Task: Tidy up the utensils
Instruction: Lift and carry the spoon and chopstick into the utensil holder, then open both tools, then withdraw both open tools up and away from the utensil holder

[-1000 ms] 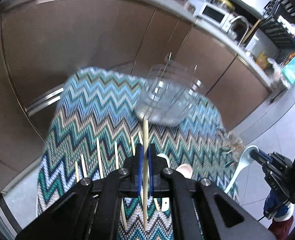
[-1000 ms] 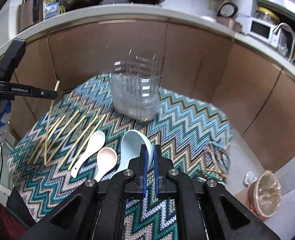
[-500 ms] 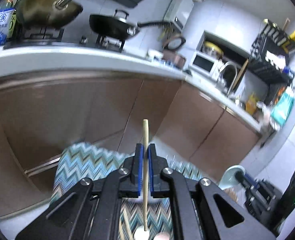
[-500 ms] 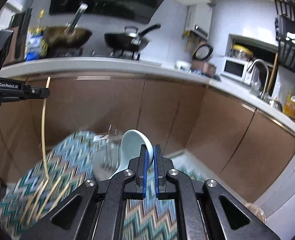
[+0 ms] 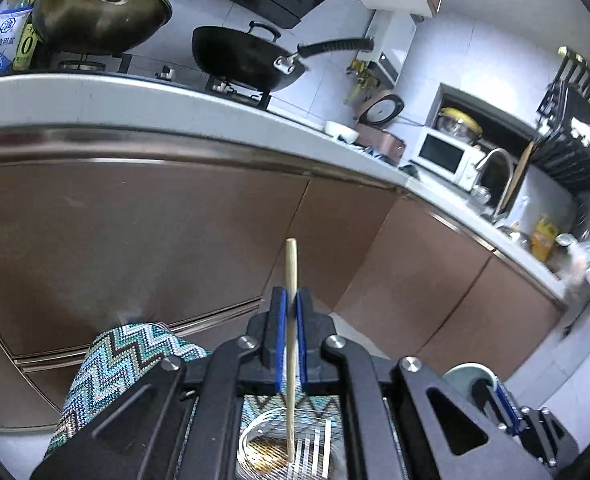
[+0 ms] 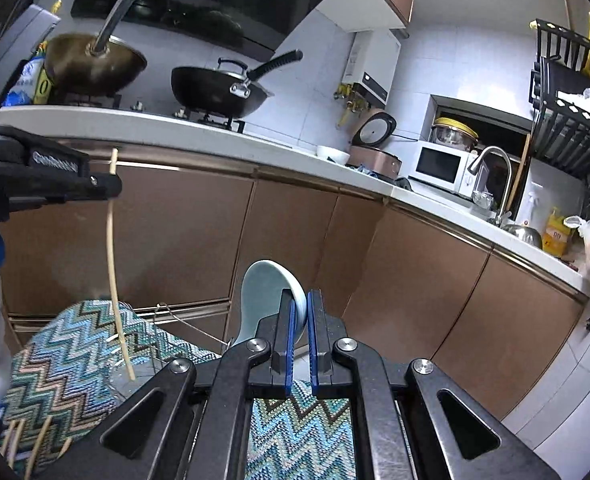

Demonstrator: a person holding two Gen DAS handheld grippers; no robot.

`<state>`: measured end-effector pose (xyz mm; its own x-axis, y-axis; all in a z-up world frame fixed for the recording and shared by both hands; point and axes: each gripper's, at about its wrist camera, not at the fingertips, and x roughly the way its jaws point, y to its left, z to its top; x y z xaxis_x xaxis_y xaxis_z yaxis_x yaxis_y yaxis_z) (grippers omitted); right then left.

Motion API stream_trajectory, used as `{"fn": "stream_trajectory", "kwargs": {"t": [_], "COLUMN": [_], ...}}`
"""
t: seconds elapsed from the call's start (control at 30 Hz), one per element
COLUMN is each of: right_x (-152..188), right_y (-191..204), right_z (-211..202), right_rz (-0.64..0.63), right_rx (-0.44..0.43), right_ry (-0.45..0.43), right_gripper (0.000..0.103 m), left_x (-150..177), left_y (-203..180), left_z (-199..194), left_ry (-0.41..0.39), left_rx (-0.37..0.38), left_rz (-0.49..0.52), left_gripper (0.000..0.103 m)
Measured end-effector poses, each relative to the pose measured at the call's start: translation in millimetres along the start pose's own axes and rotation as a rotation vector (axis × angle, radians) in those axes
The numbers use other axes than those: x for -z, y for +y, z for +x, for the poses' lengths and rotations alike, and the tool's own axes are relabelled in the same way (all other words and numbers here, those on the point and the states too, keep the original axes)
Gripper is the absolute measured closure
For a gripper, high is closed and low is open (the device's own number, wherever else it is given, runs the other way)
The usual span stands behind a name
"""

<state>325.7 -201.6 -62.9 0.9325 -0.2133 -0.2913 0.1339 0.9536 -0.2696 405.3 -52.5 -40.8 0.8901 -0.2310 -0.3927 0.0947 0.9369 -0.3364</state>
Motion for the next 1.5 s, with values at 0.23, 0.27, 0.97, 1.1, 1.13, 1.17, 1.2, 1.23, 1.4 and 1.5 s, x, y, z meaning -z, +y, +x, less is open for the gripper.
{"fn": "stream_trajectory", "kwargs": {"t": [0.23, 0.27, 0.97, 1.1, 1.13, 1.17, 1.2, 1.23, 1.4, 1.5], "right_x": [30.5, 33.4, 39.7, 38.7, 39.4, 41.0, 42.0, 42.8, 45.8, 46.0], "right_y": [20.5, 21.1, -5.8, -19.6, -23.0, -25.2, -27.5, -29.9, -38.0, -41.6], "right_z": [10.4, 11.5, -75.7, -101.6, -110.1, -116.4, -123.7, -130.7, -159.9, -177.0], "right_rz": [0.003, 0.002, 0.112, 0.163, 0.176, 0.185, 0.195, 0.205, 0.230, 0.241], "right_rx": [-0.014, -0.019, -0.028, -0.018, -0.015, -0.012, -0.009, -0.007, 0.011, 0.026], "right_ry": [-0.015, -0.009, 0.011, 0.005, 0.002, -0.001, -0.002, -0.004, -0.010, -0.022], "right_gripper": [0.095, 0.095, 0.056, 0.047, 0.044, 0.042, 0.038, 0.034, 0.018, 0.006], "left_x": [39.5, 44.3, 56.2, 62.4, 64.5, 67.0, 69.3, 71.3, 79.6, 83.8], "left_y": [-6.7, -6.7, 6.9, 4.9, 3.2, 2.1, 0.7, -0.9, -7.0, -8.0], "left_z": [14.0, 14.1, -102.7, -132.8, -140.4, -147.5, -155.5, -162.5, -194.3, -210.4], "left_ry": [-0.067, -0.073, -0.070, -0.072, -0.075, -0.079, -0.082, -0.086, -0.112, -0.130], "left_rx": [-0.087, -0.092, -0.144, -0.154, -0.156, -0.157, -0.158, -0.161, -0.165, -0.166], "left_rz": [0.107, 0.116, 0.195, 0.213, 0.220, 0.227, 0.234, 0.241, 0.273, 0.282], "left_gripper": [0.098, 0.097, 0.052, 0.049, 0.048, 0.046, 0.046, 0.045, 0.042, 0.041]}}
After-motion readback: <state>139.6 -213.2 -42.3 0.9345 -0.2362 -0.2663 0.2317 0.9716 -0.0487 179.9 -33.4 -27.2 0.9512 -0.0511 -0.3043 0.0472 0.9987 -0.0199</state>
